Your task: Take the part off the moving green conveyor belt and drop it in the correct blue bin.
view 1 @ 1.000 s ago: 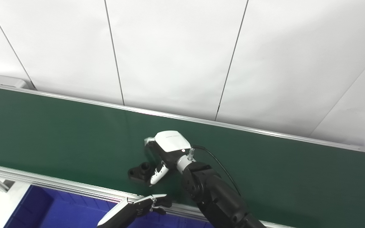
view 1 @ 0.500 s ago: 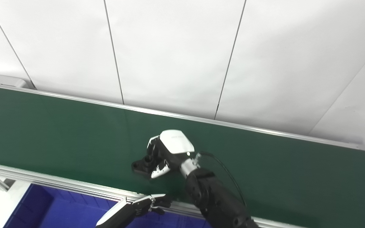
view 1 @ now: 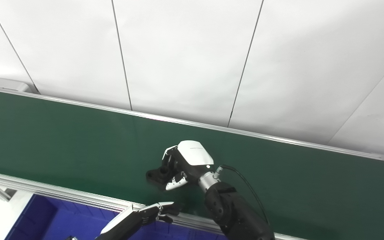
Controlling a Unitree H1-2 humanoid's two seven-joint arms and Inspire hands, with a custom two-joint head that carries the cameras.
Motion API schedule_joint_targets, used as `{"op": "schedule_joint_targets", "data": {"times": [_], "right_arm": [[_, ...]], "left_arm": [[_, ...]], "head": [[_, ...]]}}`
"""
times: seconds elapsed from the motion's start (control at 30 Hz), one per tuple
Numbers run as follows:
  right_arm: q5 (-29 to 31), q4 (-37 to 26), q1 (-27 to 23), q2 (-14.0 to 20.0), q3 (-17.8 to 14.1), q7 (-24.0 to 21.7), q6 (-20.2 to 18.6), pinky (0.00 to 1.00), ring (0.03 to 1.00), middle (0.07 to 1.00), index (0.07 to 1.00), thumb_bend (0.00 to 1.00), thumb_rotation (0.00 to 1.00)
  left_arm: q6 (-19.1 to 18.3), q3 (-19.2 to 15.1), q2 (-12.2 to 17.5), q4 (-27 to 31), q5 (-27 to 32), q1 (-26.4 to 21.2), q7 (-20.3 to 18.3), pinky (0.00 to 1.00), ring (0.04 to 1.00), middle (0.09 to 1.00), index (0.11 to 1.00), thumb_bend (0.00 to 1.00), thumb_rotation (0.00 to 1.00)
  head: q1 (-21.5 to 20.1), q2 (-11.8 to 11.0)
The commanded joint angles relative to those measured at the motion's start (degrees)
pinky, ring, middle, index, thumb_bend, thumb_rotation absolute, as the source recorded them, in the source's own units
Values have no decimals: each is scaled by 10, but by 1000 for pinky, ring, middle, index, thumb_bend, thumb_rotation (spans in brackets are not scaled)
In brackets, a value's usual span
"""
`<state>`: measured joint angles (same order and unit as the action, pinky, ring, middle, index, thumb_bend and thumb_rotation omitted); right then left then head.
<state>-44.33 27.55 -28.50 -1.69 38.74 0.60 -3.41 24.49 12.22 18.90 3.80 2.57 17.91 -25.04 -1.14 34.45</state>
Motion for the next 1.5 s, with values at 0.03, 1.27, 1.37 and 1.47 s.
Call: {"op": "schedule_joint_targets", "data": {"times": [0.03,1.27,1.37,1.47], "right_arm": [[13,-38,-2,-2,-22,11,18,287,355,481,478,525,0],[161,-272,267,13,-185,86,106,307,404,480,515,515,0],[169,-283,294,13,-192,90,118,289,397,468,519,514,0],[175,-286,316,15,-197,96,136,289,399,471,518,514,0]], "left_arm": [[24,-6,7,5,13,-4,-2,766,846,875,850,338,201],[23,-1,-12,-18,18,-46,-9,832,885,904,881,276,378],[23,-4,-11,-21,20,-49,-10,833,884,903,881,287,391],[23,-5,-7,-25,23,-54,-13,839,889,906,886,292,417]], "head": [[-3,1],[-80,85],[-84,84],[-85,85]]}}
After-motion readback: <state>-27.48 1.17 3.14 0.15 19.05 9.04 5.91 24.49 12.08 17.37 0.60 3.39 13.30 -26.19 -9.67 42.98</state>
